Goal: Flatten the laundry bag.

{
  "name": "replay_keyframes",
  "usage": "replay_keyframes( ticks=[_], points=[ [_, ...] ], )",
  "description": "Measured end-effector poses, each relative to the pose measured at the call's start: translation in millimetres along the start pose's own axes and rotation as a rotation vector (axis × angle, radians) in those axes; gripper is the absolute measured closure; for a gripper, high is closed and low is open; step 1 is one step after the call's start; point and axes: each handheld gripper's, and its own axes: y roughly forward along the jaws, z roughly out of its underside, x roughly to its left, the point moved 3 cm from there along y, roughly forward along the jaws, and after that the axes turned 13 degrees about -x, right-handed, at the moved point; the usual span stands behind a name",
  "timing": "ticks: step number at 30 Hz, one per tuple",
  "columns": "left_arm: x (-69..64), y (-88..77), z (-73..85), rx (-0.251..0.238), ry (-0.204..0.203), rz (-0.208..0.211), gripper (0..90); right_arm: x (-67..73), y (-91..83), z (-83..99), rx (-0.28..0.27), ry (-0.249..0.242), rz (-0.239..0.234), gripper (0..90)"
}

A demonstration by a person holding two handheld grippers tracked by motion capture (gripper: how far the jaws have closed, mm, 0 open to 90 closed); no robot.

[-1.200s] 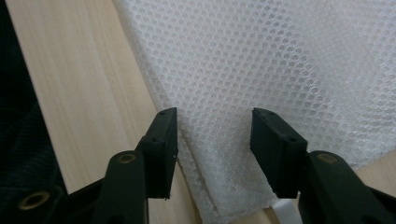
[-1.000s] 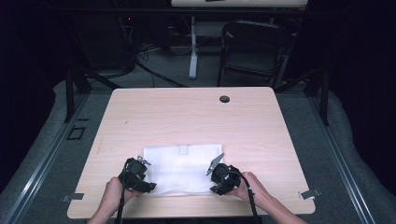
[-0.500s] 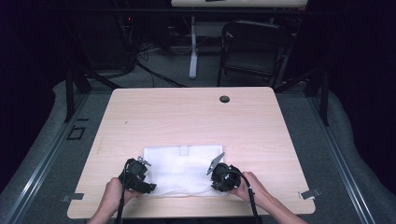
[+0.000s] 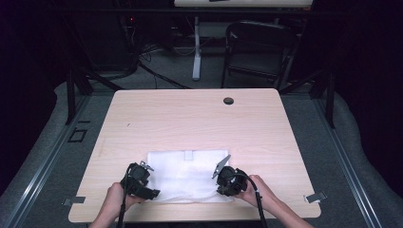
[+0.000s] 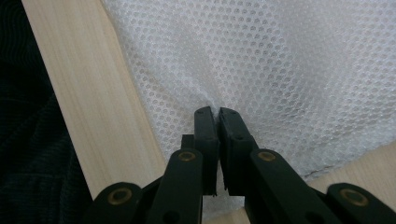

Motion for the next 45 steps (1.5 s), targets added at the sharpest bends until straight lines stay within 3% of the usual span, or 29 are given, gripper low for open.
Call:
replay_keyframes(
  ticks=[10,16,24,33,45],
  points=[
    [1.8,-18.7,-4.5,-0.102,-0.02,-0.016,21.5,-0.8,-8.9,-3.3,-0.036,0.004,0.013,86.8],
    [-4.3,-19.6,-8.4,-0.138,0.007,0.002,16.7,-2.4,-14.3,-5.2,-0.067,0.017,0.018,86.8],
    [-14.5,-20.2,-12.7,-0.157,0.045,0.023,15.0,-3.6,-20.5,-9.1,-0.09,0.022,0.019,86.8],
    [-24.5,-16.1,-15.9,-0.189,0.061,0.047,12.8,-4.0,-26.1,-14.0,-0.141,0.042,0.023,86.8],
    [-37.9,-6.8,-19.6,-0.176,0.123,0.071,9.1,-5.4,-33.1,-18.7,-0.167,0.046,0.031,86.9]
  ],
)
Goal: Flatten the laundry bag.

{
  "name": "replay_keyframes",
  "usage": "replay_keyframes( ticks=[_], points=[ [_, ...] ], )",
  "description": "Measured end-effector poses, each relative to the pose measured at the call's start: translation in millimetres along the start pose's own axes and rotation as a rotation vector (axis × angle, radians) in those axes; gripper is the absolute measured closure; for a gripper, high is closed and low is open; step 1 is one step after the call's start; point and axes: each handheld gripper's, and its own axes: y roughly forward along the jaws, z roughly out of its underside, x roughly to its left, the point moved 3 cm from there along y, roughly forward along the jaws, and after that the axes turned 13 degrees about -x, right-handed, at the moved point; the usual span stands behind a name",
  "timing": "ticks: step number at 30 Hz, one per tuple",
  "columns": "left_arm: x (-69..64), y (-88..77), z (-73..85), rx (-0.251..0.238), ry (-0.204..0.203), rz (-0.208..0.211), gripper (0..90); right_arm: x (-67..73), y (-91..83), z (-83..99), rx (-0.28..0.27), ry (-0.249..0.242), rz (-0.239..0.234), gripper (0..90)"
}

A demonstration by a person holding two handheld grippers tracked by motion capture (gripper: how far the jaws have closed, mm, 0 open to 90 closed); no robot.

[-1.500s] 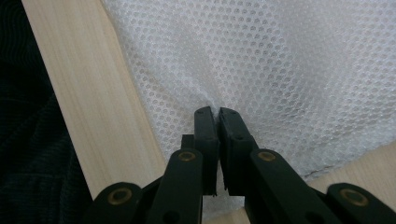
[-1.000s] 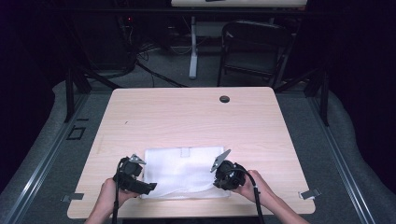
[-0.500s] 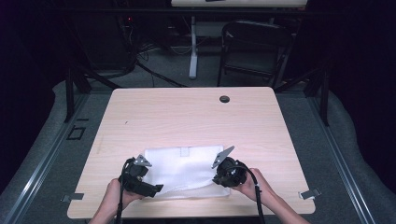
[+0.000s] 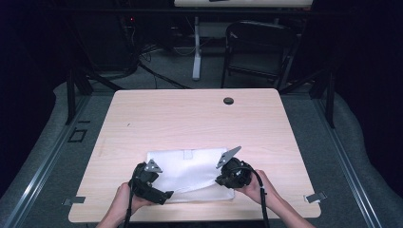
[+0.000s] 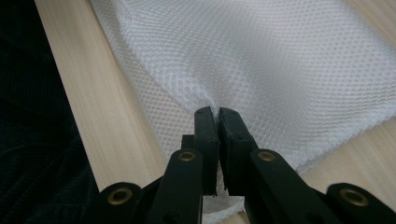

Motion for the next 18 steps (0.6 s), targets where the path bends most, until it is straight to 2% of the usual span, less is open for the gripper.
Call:
replay_keyframes(
  ticks=[3,4,11,16,18],
  points=[
    [-3.3,2.9,-0.6,0.004,0.008,0.003,9.5,0.5,-0.5,-1.3,-0.015,0.009,0.003,86.9],
    [-4.8,3.8,-1.1,0.006,0.011,0.018,10.1,0.5,-0.7,-1.6,-0.014,0.012,0.002,86.9],
    [-20.5,9.8,-4.7,0.012,0.067,0.033,15.7,-1.0,-3.8,-5.0,-0.029,0.012,0.004,87.5],
    [-20.7,13.4,-3.7,0.019,0.092,0.0,24.5,-1.7,-5.1,-6.0,-0.042,0.022,0.003,87.5],
    [-21.8,13.2,-4.3,0.005,0.094,0.001,28.4,-1.6,-5.5,-6.3,-0.048,0.031,0.001,87.5]
  ],
)
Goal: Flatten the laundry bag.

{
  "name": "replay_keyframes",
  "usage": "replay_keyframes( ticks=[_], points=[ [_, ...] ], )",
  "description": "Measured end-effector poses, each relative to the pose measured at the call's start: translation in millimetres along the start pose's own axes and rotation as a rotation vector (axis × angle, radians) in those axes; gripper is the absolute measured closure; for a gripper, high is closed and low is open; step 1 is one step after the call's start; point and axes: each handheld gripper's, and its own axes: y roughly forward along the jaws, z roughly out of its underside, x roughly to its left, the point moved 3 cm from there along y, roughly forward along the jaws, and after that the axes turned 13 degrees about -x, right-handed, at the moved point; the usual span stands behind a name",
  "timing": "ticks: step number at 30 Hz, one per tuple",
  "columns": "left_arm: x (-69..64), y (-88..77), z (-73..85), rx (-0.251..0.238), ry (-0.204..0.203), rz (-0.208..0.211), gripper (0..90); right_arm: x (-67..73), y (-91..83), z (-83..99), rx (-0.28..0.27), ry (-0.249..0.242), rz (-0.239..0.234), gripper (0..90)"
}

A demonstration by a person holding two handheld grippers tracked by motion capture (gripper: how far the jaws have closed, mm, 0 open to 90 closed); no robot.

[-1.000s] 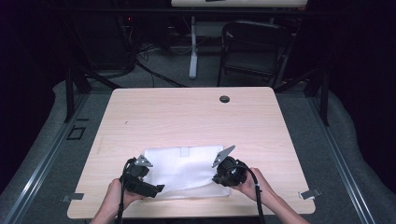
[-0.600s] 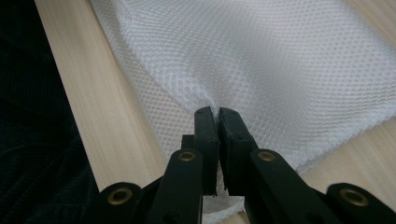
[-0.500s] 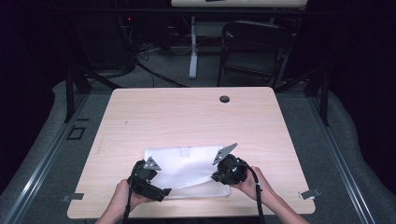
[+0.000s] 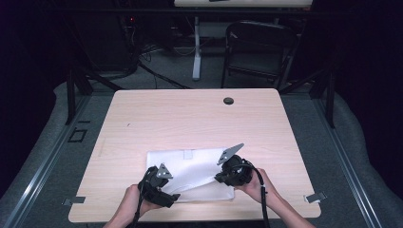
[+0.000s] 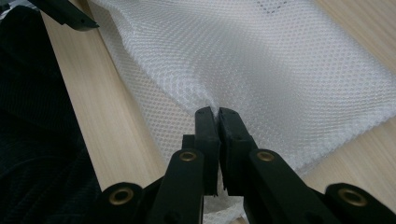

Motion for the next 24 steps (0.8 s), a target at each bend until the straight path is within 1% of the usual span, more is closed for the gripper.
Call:
replay_keyframes(
  ticks=[1,4,6,7,9,13,15,16,17,19,20,21,24],
  points=[
    [-1.1,-0.4,-0.8,0.0,0.009,-0.012,30.0,0.0,0.1,-0.1,-0.001,0.001,0.0,87.4],
    [-6.0,0.6,-2.9,-0.006,0.02,-0.008,32.3,-0.8,-0.6,-0.9,0.004,-0.004,-0.005,87.5],
    [-9.7,3.0,-4.1,0.0,0.031,-0.021,32.8,-0.8,-0.7,-1.5,0.001,-0.001,-0.005,87.5],
    [-10.8,3.9,-4.6,0.002,0.034,-0.016,34.0,-0.1,-0.6,-1.6,-0.007,0.003,0.005,87.5],
    [-11.2,5.8,-5.2,0.006,0.04,-0.036,36.4,0.1,-0.7,-1.8,-0.01,0.007,0.0,87.5],
    [-8.1,6.2,-5.1,-0.003,0.028,-0.032,46.2,0.3,-0.9,-2.2,-0.016,0.012,-0.008,87.5],
    [-5.8,5.2,-5.3,-0.016,0.031,-0.033,52.5,1.3,0.0,-2.1,-0.018,0.015,-0.005,87.5],
    [-4.9,4.8,-5.4,-0.022,0.028,-0.032,58.6,0.6,-0.5,-2.5,-0.011,0.006,-0.008,87.5],
    [-4.3,4.7,-5.3,-0.027,0.021,-0.026,60.6,0.3,-0.8,-2.8,-0.005,0.0,-0.013,87.5],
    [-3.8,4.8,-5.1,-0.023,0.024,-0.018,67.5,0.5,-0.7,-2.9,-0.015,0.006,-0.009,87.5],
    [-4.1,5.6,-5.0,-0.016,0.025,-0.017,67.8,0.3,-0.7,-2.8,-0.015,0.008,-0.013,87.5],
    [-4.8,6.2,-5.1,-0.014,0.027,-0.016,66.2,0.6,-0.4,-2.7,-0.022,0.016,-0.012,87.5],
    [-10.1,7.7,-6.5,-0.009,0.05,-0.001,57.5,0.2,-0.6,-3.2,-0.014,0.011,-0.013,87.5]
  ],
)
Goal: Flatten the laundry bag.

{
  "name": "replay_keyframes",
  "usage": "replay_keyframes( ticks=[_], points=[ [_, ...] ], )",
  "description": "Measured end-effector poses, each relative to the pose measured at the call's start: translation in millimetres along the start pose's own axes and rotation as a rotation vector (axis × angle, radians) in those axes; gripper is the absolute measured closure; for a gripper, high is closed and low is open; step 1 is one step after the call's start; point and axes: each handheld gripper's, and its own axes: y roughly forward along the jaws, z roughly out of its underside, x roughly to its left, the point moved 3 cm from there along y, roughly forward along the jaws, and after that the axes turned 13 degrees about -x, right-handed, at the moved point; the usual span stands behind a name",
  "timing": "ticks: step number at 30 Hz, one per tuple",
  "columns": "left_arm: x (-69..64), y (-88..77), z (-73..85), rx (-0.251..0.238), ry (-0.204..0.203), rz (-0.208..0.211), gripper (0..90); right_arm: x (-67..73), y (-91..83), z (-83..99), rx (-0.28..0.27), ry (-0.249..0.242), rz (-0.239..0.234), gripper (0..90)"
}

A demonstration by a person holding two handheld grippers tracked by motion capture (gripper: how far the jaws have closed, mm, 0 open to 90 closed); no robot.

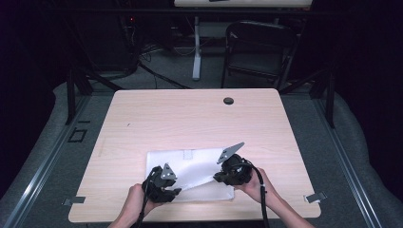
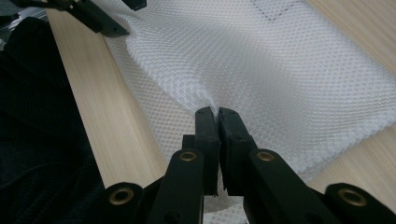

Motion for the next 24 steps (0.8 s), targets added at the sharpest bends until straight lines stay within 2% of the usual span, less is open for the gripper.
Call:
replay_keyframes(
  ticks=[4,7,11,17,21,24],
  points=[
    [-4.1,0.0,-2.1,-0.019,0.005,-0.002,43.0,0.0,-1.2,-0.8,-0.004,0.001,0.0,87.5],
    [-2.6,0.4,-2.0,-0.023,0.005,-0.015,42.0,0.0,-2.4,-1.5,-0.02,0.021,-0.003,87.5],
    [0.6,1.9,-1.4,-0.032,-0.004,-0.014,55.2,-1.3,-3.4,-2.4,-0.024,0.025,-0.009,87.5],
    [-5.0,10.4,-4.9,-0.03,0.023,-0.008,78.1,-0.7,-1.7,-2.2,-0.03,0.026,0.004,87.5],
    [-2.3,7.2,-6.2,-0.048,0.007,-0.013,85.6,-1.5,-1.8,-1.0,-0.022,0.028,0.002,87.3],
    [1.5,2.9,-8.7,-0.062,-0.007,-0.017,86.8,-1.1,-1.6,-0.4,-0.019,0.023,0.002,86.9]
  ],
)
